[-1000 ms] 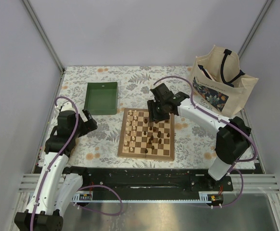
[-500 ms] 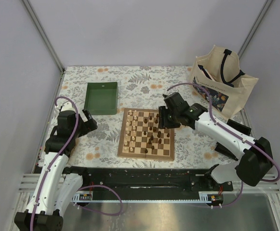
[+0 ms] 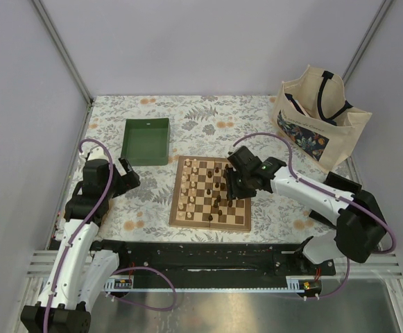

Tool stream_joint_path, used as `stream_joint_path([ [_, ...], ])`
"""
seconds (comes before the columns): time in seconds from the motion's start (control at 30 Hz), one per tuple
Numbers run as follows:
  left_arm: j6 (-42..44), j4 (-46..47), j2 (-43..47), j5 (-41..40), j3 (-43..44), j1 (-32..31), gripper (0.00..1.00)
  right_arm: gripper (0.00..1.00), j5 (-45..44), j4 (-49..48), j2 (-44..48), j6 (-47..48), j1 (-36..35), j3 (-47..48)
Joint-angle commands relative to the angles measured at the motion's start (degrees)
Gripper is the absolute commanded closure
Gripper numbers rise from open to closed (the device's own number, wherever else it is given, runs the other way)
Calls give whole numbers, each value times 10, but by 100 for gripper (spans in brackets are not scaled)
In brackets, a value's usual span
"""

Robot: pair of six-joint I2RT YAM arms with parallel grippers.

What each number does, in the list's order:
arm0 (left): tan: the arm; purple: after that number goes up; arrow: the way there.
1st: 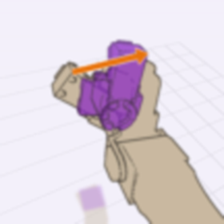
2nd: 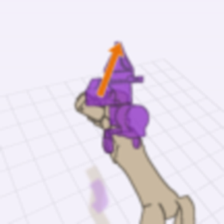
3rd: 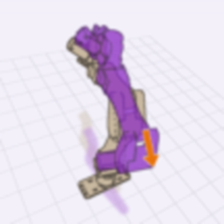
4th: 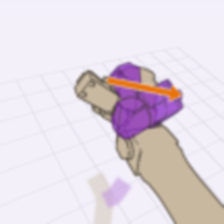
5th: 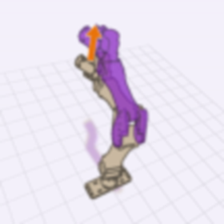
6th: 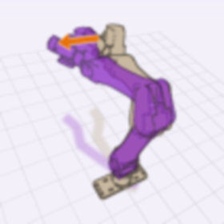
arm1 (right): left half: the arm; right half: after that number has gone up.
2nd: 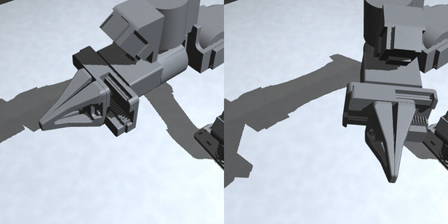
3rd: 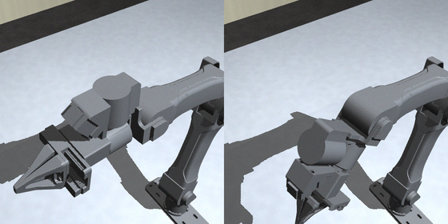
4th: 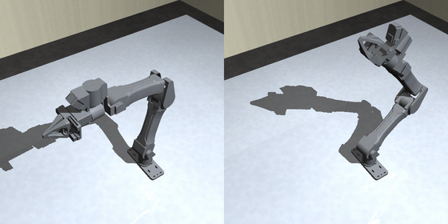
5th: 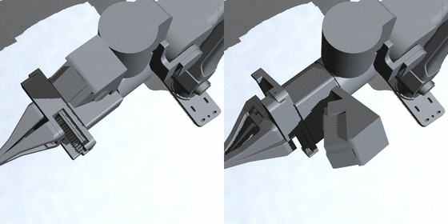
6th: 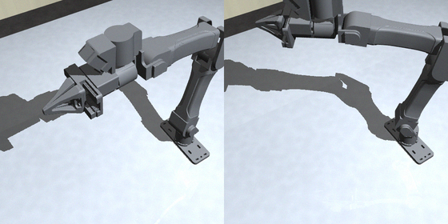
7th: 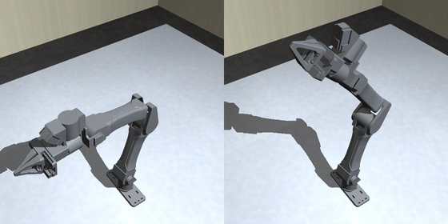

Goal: Set up the chess pieces on the board

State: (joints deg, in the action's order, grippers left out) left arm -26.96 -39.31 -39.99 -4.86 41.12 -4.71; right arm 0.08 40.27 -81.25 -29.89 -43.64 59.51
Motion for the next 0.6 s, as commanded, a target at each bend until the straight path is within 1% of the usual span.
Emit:
stream_joint_path([
  [0.0, 7, 25, 0, -1, 14, 3, 1, 49, -5, -5, -18, -4, -9, 5],
  [0.13, 7, 25, 0, 0, 14, 2, 1, 52, -7, -6, -36, -3, -15, 11],
  [0.23, 7, 26, 0, 0, 14, 2, 1, 52, -9, -6, -48, -4, -20, 11],
  [0.43, 7, 26, 2, 0, 13, 2, 1, 57, -21, -12, -65, -6, -23, 11],
  [0.57, 7, 26, 1, 0, 13, 3, 1, 57, -25, -16, -69, -9, -23, 12],
])
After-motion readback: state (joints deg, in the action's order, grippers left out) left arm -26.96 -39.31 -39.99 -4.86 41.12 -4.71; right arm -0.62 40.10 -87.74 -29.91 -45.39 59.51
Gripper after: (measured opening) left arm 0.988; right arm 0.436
